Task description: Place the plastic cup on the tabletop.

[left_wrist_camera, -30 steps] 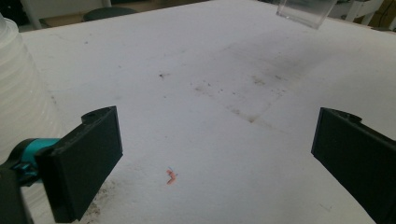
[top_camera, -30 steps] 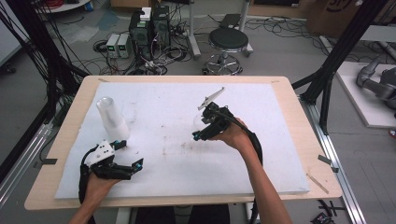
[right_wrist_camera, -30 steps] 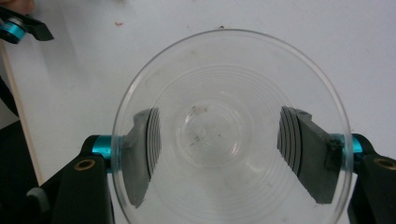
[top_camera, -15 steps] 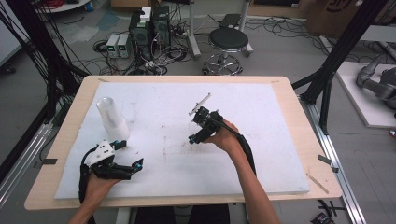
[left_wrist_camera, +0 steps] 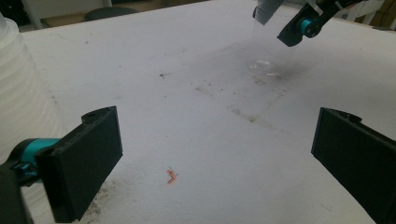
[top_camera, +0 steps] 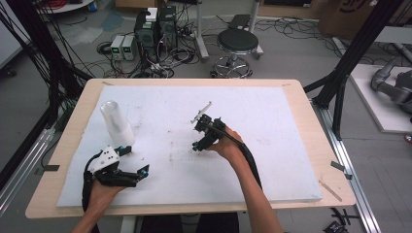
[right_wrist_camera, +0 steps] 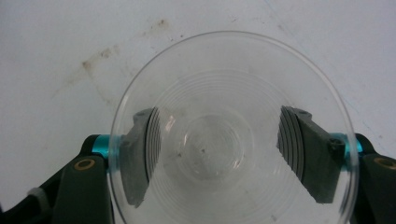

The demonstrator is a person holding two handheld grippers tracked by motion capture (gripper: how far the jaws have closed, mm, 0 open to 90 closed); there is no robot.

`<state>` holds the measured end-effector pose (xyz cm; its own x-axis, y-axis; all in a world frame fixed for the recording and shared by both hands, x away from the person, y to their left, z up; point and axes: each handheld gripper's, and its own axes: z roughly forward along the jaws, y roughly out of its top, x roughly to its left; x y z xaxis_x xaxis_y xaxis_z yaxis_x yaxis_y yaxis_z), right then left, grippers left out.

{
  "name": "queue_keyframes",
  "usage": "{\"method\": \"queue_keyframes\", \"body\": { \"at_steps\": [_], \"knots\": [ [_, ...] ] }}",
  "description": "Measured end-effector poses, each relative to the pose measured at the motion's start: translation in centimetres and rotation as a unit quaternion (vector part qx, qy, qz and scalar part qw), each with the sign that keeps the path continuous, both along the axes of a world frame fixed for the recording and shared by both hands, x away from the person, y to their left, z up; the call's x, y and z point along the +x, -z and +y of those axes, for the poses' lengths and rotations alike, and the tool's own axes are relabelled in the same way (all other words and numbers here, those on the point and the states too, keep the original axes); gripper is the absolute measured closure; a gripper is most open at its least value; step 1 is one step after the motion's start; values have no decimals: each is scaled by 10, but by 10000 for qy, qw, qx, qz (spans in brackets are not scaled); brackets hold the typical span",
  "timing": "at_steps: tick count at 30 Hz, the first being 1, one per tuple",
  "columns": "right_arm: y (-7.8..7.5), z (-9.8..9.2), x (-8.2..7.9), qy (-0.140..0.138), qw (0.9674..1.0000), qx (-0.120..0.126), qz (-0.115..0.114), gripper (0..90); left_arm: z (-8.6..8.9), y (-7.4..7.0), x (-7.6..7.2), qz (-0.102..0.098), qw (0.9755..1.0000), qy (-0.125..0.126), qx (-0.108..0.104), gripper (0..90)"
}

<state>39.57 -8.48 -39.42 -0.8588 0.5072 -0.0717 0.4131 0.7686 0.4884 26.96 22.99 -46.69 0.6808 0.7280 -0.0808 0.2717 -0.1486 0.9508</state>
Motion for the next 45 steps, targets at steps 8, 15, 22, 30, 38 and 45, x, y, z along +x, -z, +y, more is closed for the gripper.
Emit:
{"method": "queue_keyframes", "body": {
  "at_steps": [8, 15, 22, 30, 38, 45],
  "knots": [
    [3, 0, 1, -8, 10000, 1, 13, 267, 0, 0, 0, 17, 10000, 6, -8, 18],
    [5, 1, 1, 16, 10000, 4, -73, 140, 1, 0, 1, 20, 10000, 28, -13, 18],
    [3, -3, 0, 73, 9999, 92, -102, 134, 1, 0, 1, 13, 10000, 41, -22, 18],
    [4, -20, -7, 142, 9993, 315, -150, 134, 2, 0, 1, 44, 10000, 28, -79, 18],
    [-3, -54, -30, 256, 9961, 788, -313, 135, 2, 0, 2, 87, 9999, -10, -87, 18],
    [-4, -101, -62, 415, 9855, 1472, -737, 135, 2, 0, 0, -28, 9999, -15, -97, 18]
  ]
}}
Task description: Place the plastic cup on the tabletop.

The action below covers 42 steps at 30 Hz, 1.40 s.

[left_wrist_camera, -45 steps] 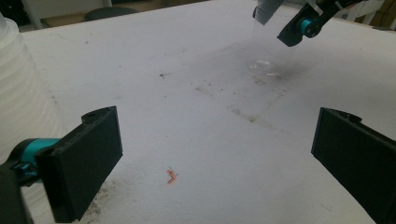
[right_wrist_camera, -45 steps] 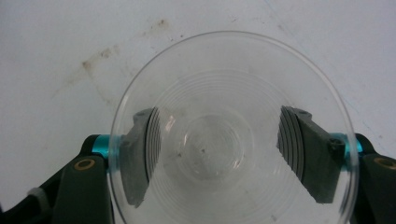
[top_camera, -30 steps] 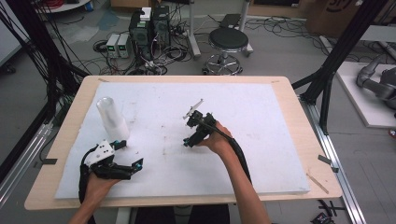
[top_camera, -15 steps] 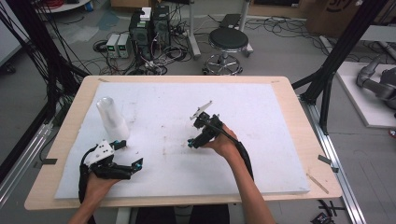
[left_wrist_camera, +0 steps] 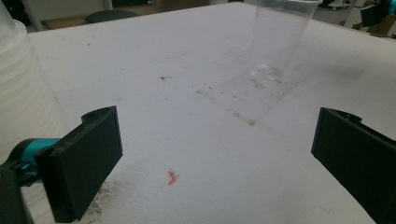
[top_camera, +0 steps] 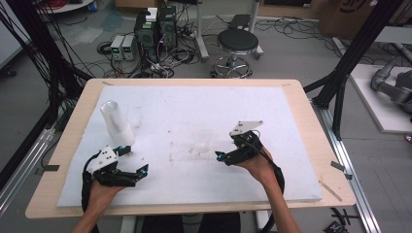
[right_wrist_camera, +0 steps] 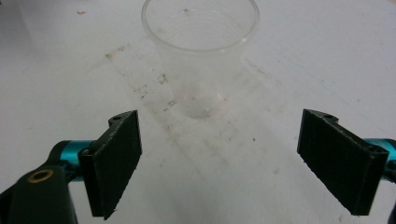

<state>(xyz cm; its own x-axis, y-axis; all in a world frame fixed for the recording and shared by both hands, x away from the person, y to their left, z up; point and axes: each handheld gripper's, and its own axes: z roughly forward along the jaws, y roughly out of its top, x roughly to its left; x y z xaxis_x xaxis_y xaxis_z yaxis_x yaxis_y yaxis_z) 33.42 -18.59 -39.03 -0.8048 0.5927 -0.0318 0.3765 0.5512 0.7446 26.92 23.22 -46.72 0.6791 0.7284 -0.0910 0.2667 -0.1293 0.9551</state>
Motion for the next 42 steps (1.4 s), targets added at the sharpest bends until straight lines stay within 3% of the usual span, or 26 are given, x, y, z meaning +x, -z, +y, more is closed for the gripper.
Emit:
{"method": "queue_keyframes", "body": {
  "at_steps": [7, 10, 14, 18, 29, 42],
  "knots": [
    [4, -25, -17, 198, 9992, 287, -193, 135, 1, 0, 1, 47, 10000, -10, -51, 18],
    [13, -35, -23, 320, 9982, 396, -302, 136, 2, 0, 1, 37, 10000, -10, -68, 18],
    [30, -48, -27, 543, 9945, 726, -519, 138, 2, 0, 1, 66, 9999, 22, -91, 18],
    [42, -59, -28, 710, 9922, 926, -444, 138, 2, 0, 2, 82, 9999, 39, -65, 18],
    [52, -62, -28, 839, 9910, 921, -498, 139, 2, 0, 0, 25, 10000, 10, -70, 18],
    [59, -65, -29, 937, 9868, 1143, -663, 141, 1, 0, 0, 3, 10000, -41, -75, 18]
  ]
}}
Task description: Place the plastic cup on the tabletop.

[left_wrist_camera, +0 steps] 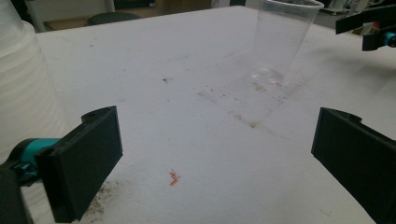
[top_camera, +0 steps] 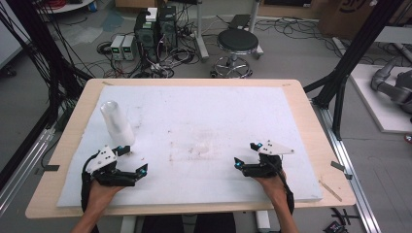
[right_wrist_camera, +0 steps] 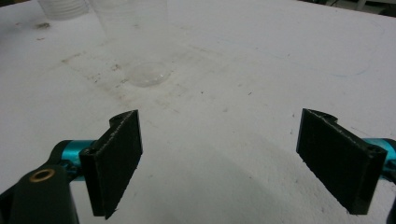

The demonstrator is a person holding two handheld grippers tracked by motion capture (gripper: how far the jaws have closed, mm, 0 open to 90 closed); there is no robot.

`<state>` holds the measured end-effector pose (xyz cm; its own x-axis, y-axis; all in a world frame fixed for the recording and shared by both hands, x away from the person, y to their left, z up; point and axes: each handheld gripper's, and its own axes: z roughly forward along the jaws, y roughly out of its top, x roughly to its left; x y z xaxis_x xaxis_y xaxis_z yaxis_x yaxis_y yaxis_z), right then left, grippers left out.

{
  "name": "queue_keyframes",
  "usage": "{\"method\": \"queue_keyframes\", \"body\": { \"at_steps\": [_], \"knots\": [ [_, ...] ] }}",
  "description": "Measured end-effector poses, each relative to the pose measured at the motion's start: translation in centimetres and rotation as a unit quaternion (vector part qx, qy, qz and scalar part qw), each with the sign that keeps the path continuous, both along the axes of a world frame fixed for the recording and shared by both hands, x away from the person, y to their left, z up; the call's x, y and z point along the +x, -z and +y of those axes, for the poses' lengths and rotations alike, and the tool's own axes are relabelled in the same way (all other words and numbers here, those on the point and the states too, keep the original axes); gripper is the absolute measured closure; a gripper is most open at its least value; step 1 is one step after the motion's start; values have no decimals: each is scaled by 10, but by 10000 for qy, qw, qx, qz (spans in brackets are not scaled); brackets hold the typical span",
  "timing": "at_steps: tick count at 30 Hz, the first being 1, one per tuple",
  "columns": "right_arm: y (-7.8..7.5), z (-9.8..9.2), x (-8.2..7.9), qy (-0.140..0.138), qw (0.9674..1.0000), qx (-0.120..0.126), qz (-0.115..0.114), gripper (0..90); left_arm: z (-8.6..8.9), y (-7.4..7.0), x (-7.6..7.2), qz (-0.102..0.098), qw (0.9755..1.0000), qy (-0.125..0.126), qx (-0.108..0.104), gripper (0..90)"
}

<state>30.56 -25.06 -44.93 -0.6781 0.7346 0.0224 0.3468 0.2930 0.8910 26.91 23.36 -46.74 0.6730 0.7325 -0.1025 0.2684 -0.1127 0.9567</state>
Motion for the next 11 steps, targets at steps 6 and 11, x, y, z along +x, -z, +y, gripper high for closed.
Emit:
{"method": "queue_keyframes", "body": {
  "at_steps": [6, 11],
  "knots": [
    [3, -3, -1, 27, 9999, 104, 12, 140, 0, 0, 0, 8, 10000, -24, -20, 18],
    [4, -5, -1, 25, 9999, 145, 3, 140, 0, 0, 0, 13, 10000, -38, -2, 18]
  ]
}}
